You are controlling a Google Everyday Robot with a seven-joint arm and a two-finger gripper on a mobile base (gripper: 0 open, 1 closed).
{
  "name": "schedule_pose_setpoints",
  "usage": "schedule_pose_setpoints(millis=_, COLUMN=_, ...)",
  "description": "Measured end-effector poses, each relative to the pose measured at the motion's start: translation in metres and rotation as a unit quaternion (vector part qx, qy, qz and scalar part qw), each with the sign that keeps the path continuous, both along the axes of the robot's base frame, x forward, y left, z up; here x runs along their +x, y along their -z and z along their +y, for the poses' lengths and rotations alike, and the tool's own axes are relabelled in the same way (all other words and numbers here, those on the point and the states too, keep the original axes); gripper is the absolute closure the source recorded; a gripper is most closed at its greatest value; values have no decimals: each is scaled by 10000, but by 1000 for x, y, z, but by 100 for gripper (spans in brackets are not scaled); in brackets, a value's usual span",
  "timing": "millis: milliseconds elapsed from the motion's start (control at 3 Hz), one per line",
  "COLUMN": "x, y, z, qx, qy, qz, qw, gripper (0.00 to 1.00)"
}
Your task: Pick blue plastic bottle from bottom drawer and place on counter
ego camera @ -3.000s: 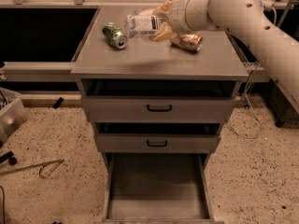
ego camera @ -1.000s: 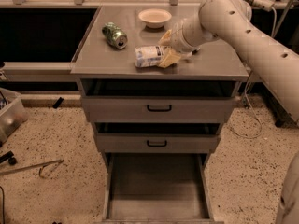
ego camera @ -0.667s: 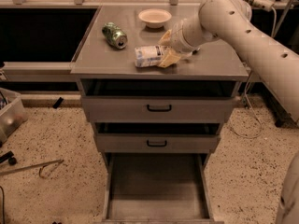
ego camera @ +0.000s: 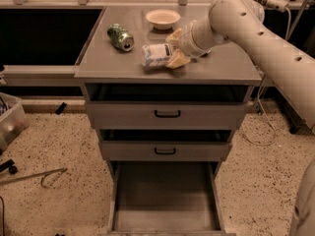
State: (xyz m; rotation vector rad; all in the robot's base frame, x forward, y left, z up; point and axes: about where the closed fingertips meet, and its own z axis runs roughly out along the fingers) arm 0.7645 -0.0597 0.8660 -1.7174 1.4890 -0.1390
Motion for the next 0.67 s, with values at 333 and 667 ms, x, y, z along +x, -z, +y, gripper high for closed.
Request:
schedule_pose_setpoints(millis=333, x=0, y=0, z=0, qx=0, qy=0, qz=0, qw=10000, gripper=0)
schedule_pose_setpoints(millis=667, x=0, y=0, z=0, qx=0, qy=0, qz=0, qw=10000, gripper=0)
